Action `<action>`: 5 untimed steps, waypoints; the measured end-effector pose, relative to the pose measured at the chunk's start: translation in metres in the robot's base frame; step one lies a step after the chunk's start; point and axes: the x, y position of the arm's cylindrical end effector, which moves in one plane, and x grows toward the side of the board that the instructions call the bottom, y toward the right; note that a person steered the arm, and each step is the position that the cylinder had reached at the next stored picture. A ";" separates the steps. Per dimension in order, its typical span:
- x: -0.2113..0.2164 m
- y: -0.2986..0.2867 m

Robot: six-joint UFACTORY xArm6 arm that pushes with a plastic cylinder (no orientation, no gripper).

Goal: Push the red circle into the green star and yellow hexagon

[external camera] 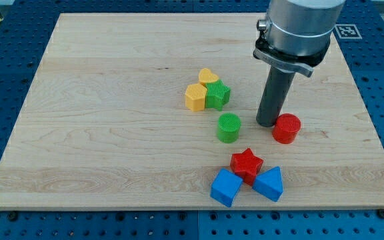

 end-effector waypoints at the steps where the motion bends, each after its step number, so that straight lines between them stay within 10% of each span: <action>1: 0.021 -0.005; 3: 0.035 0.032; 5: -0.044 0.040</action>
